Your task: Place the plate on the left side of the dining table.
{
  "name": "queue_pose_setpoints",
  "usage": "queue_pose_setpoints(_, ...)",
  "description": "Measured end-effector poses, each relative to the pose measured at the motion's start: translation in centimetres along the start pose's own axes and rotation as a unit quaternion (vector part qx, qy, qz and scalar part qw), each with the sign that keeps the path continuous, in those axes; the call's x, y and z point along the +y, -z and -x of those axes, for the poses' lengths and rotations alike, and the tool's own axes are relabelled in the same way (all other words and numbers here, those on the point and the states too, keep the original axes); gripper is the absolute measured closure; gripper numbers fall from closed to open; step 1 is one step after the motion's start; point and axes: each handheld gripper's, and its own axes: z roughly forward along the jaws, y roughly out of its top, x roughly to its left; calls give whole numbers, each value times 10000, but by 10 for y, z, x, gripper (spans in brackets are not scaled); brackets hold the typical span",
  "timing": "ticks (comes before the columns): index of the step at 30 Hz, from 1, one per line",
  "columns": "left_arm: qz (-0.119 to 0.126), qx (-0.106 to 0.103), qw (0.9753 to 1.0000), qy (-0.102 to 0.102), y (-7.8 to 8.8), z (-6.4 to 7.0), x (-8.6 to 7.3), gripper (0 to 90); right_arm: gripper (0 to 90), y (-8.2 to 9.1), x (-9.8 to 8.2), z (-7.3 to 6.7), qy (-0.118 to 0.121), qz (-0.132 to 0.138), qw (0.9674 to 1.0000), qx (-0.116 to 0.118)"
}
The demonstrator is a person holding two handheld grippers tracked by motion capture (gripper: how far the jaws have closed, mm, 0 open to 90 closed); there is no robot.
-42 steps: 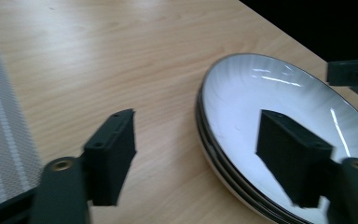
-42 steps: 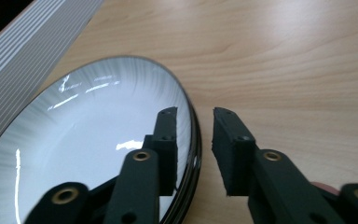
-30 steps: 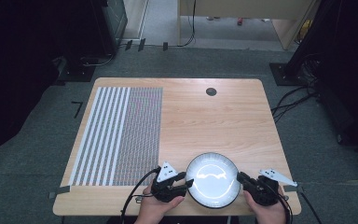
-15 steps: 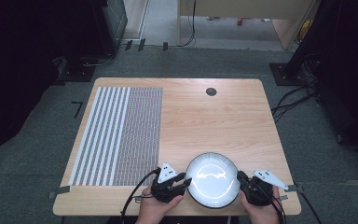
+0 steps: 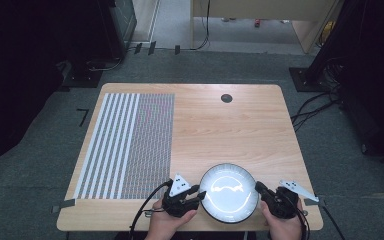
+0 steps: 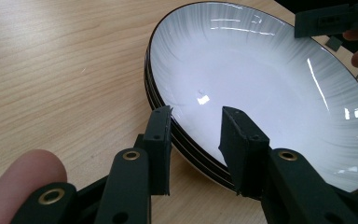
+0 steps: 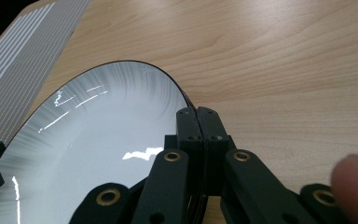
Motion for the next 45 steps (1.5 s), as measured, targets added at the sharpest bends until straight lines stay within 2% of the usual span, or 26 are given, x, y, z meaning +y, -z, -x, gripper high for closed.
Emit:
queue_pose_setpoints(3, 5, 19, 10000, -16, 1, -1, 1, 622, 899, 2, 0, 2, -1, 14, 10000, 10)
queue_pose_setpoints(9, 217, 50, 9995, 213, 13, -12, 7, 602, 900, 13, 6, 4, 114, 251, 9996, -47)
queue_pose_setpoints(14, 229, -15, 9995, 219, 16, -15, 8, 670, 900, 11, 5, 9, -32, 49, 9998, 167)
queue_pose_setpoints(17, 121, -45, 9998, 164, 13, -13, 6, 713, 889, 9, 4, 12, -228, -140, 9990, 362)
queue_pose_setpoints(21, 45, -93, 9999, 133, 11, -12, 4, 735, 858, 11, 2, 12, -226, -186, 9985, 466)
queue_pose_setpoints(27, -59, -220, 9997, 91, 7, -7, 2, 729, 850, 13, 1, 9, -174, -278, 9985, 435)
queue_pose_setpoints(29, -98, -196, 9998, 45, 5, -5, 1, 700, 847, 13, 0, 8, -134, -272, 9988, 389)
queue_pose_setpoints(33, -3, -122, 9999, 116, 7, -7, 1, 672, 820, 14, 0, 5, -84, -250, 9994, 241)
queue_pose_setpoints(36, 14, -187, 9997, 145, 8, -9, 1, 706, 816, 13, -2, 5, -66, -347, 9990, 268)
queue_pose_setpoints(38, 19, -229, 9997, 96, 7, -7, 1, 754, 812, 11, -3, 5, -66, -422, 9986, 304)
queue_pose_setpoints(40, 30, -176, 9998, 25, 7, -6, 0, 777, 813, 10, -3, 5, -70, -425, 9987, 288)
queue_pose_setpoints(44, 42, -251, 9996, 117, 7, -8, 0, 790, 816, 11, -2, 8, -185, -389, 9983, 384)
queue_pose_setpoints(45, 66, -206, 9997, 103, 7, -7, 0, 793, 816, 11, -1, 10, -302, -415, 9977, 445)
